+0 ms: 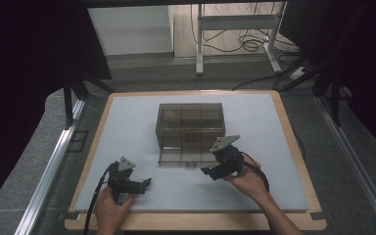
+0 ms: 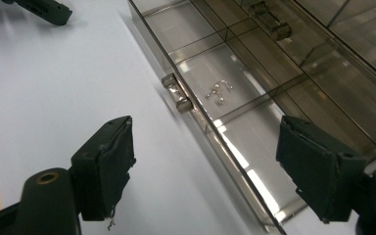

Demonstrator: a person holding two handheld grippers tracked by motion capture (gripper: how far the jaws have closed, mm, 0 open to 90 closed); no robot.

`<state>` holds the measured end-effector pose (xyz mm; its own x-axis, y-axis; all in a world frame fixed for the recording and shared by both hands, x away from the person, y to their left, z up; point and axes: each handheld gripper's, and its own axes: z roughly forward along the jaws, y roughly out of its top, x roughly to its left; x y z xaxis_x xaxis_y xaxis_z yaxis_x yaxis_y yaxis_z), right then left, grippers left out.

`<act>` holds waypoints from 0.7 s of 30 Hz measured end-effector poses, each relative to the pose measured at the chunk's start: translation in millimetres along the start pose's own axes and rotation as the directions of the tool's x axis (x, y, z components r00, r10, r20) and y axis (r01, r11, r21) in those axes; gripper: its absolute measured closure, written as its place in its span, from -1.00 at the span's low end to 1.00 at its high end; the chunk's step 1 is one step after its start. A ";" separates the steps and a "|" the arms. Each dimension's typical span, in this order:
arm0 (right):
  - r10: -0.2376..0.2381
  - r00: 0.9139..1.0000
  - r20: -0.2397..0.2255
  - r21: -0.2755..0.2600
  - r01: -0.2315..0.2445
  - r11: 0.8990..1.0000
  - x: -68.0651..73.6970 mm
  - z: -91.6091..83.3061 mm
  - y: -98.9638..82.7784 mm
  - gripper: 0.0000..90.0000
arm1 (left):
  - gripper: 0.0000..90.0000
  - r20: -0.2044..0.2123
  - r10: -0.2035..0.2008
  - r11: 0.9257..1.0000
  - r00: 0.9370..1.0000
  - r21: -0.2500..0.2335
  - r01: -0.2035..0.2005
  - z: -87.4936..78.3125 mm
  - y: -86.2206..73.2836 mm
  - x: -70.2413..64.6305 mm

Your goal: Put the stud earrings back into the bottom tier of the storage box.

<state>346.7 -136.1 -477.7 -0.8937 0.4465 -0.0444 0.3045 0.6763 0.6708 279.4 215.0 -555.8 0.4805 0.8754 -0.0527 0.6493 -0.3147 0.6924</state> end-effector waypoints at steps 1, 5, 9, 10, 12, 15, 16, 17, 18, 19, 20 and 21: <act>0.000 1.000 0.000 -0.001 0.000 1.000 0.0 -1.9 -1.3 -0.55 | -1.00 0.000 -0.001 1.000 1.000 0.000 0.001 0.0 0.0 0.0; -0.004 1.000 0.004 0.002 0.004 1.000 1.4 -7.0 -6.2 -0.61 | -1.00 0.001 -0.003 1.000 1.000 0.000 0.003 0.0 -0.1 -0.2; -0.019 1.000 0.019 0.008 0.019 1.000 3.4 -11.4 -11.5 -0.65 | -1.00 0.001 -0.003 1.000 1.000 0.000 0.003 0.0 -0.1 -0.2; -0.018 1.000 0.018 0.006 0.018 1.000 3.9 -12.4 -12.9 -0.66 | -1.00 0.001 -0.003 1.000 1.000 0.000 0.003 0.0 -0.1 -0.2; -0.018 1.000 0.017 0.007 0.017 1.000 4.9 -14.0 -16.1 -0.68 | -1.00 0.001 -0.003 1.000 1.000 0.000 0.003 0.0 -0.1 -0.3; -0.018 1.000 0.018 0.011 0.018 1.000 7.1 -16.1 -21.6 -0.71 | -1.00 0.001 -0.002 1.000 1.000 0.001 0.002 0.0 -0.1 -0.2; -0.021 1.000 0.021 0.012 0.021 1.000 7.3 -16.6 -23.8 -0.72 | -1.00 0.001 -0.003 1.000 1.000 0.000 0.003 0.0 -0.1 -0.2; -0.019 1.000 0.021 0.012 0.018 1.000 7.8 -17.0 -25.4 -0.72 | -1.00 0.001 -0.003 1.000 1.000 0.000 0.003 0.0 -0.1 -0.2; -0.019 1.000 0.022 0.013 0.019 1.000 8.0 -17.6 -27.7 -0.73 | -1.00 0.001 0.000 1.000 1.000 0.002 0.000 -0.1 0.0 0.0; -0.016 1.000 0.024 0.013 0.016 1.000 8.1 -18.1 -30.2 -0.74 | -1.00 0.001 0.001 1.000 1.000 0.003 -0.001 -0.2 0.0 0.0; -0.015 1.000 0.027 0.016 0.014 1.000 8.1 -19.0 -33.6 -0.75 | -1.00 0.001 0.001 1.000 1.000 0.003 -0.001 -0.2 0.0 0.0; -0.014 0.999 0.030 0.016 0.014 1.000 8.1 -19.7 -36.3 -0.76 | -1.00 0.001 0.001 1.000 1.000 0.003 -0.001 -0.2 0.0 0.0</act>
<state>321.9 -168.5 -487.8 -0.8876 0.4543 -0.0760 0.2976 0.6915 0.6583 279.2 215.1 -555.7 0.4819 0.8746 -0.0526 0.6507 -0.3171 0.6900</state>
